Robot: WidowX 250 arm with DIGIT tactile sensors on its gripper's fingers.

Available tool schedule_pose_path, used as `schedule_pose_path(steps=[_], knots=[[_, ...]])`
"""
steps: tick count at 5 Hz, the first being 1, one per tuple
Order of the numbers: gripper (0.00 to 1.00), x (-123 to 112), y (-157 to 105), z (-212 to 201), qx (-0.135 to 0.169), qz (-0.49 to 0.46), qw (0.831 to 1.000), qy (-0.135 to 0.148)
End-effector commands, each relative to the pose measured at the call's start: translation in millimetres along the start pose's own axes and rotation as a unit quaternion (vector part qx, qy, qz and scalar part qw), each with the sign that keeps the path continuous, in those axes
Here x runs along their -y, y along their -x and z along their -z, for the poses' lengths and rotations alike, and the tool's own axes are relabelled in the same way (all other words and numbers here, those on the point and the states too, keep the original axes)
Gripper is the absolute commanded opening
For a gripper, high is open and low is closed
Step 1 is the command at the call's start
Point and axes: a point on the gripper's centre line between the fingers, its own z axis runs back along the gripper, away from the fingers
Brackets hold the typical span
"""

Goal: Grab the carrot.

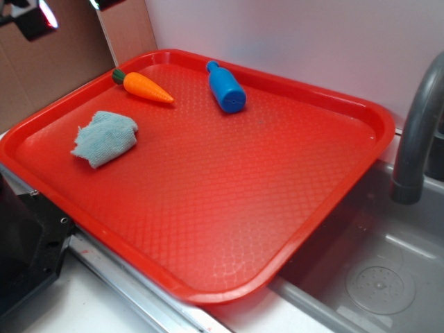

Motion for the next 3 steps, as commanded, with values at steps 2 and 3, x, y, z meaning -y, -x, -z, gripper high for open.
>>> schedule_pose_path(steps=[2,3], knots=[[1.0,8,-69,77,0.068,-0.26,0.963,-0.013],[1.0,13,-74,103,0.08,-0.247,0.965,-0.032]])
